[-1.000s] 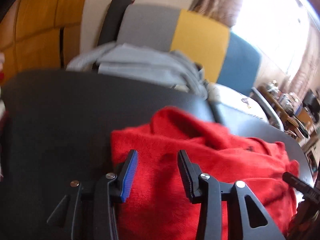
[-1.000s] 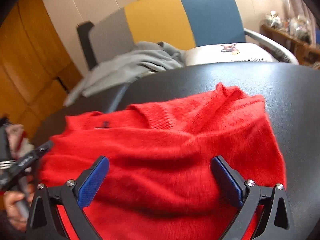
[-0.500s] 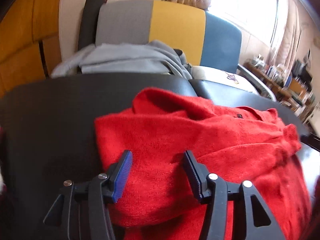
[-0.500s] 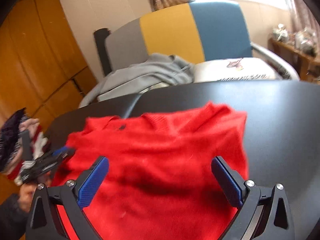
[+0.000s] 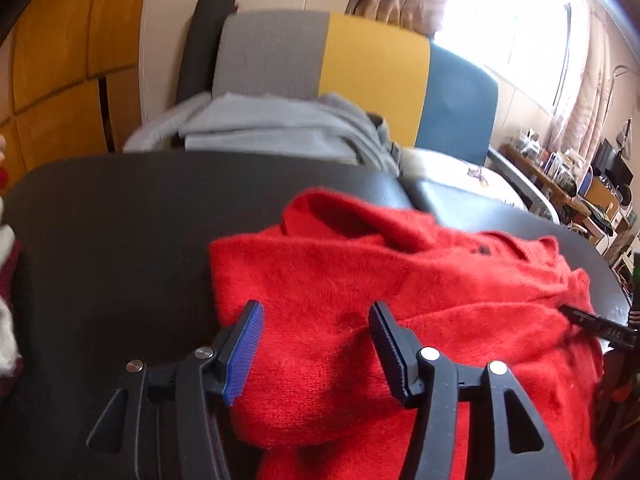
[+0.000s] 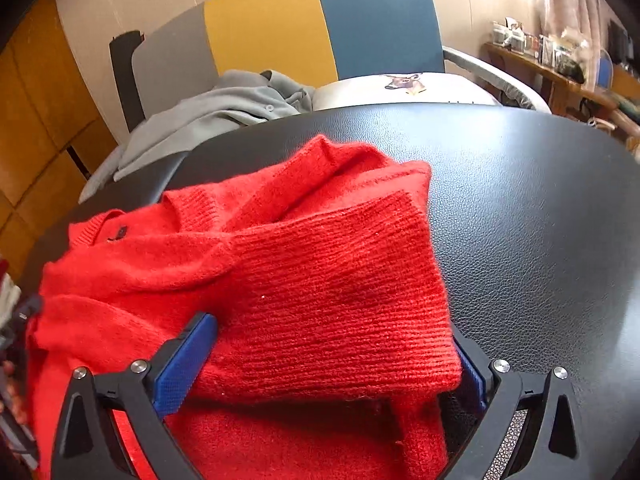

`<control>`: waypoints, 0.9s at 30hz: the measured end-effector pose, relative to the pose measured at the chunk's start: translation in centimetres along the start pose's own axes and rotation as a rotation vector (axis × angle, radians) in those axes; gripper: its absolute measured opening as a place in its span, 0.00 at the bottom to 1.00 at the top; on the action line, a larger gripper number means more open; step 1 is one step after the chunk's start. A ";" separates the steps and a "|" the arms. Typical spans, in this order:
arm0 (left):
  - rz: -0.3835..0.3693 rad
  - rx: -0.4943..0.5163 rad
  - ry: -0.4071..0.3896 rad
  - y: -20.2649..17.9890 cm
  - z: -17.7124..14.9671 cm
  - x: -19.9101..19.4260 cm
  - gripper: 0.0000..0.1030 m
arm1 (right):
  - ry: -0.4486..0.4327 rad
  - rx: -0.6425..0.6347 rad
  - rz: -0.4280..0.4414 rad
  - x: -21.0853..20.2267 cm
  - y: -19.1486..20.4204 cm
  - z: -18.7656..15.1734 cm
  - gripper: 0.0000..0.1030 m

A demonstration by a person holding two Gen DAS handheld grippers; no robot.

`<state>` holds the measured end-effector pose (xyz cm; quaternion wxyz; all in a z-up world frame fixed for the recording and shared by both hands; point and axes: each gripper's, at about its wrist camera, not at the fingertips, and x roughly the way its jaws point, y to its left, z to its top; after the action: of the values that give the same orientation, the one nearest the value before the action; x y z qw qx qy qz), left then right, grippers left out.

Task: Fold clothes
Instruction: 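Press both open tools on the folded red sweater to flatten it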

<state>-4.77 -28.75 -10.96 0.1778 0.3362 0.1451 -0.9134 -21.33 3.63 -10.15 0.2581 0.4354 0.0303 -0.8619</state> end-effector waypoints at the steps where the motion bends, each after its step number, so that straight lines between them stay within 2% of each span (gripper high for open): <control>1: -0.003 0.005 -0.001 -0.3 0.4 -0.1 0.55 | -0.004 0.004 0.004 -0.2 -0.1 0.1 1.00; 3: -0.010 0.015 -0.003 -0.8 1.2 -0.3 0.55 | -0.015 0.008 0.010 -0.8 -0.1 0.5 1.00; 8: -0.014 0.092 0.009 -2.8 3.0 0.6 0.55 | -0.119 -0.081 0.014 -4.4 2.2 1.4 1.00; 10: 0.010 0.126 0.031 -3.5 3.6 1.7 0.55 | -0.103 -0.135 0.054 -4.2 4.0 2.0 1.00; 14: 0.068 0.137 0.086 -2.7 3.1 4.8 0.56 | -0.022 -0.212 0.042 -1.2 6.6 3.1 1.00; 15: 0.059 0.122 0.099 -1.6 2.5 6.0 0.62 | 0.012 -0.205 0.029 0.3 6.7 3.0 1.00; 17: -0.016 0.027 0.088 0.5 2.7 6.1 0.62 | 0.003 -0.199 0.014 1.4 6.5 2.1 1.00; 19: -0.013 -0.012 0.092 1.4 2.7 6.5 0.64 | -0.005 -0.189 0.004 1.7 6.5 1.6 1.00; 23: 0.018 0.016 0.081 0.8 2.6 6.6 0.65 | -0.018 -0.176 0.001 1.6 6.3 1.0 1.00; 27: 0.009 0.010 0.080 1.3 2.9 7.1 0.67 | -0.008 -0.175 0.014 2.4 6.3 1.4 1.00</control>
<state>-10.92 -32.62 -13.79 0.1744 0.3738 0.1462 -0.8992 -20.61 -3.19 -10.05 0.3013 0.4081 0.1015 -0.8558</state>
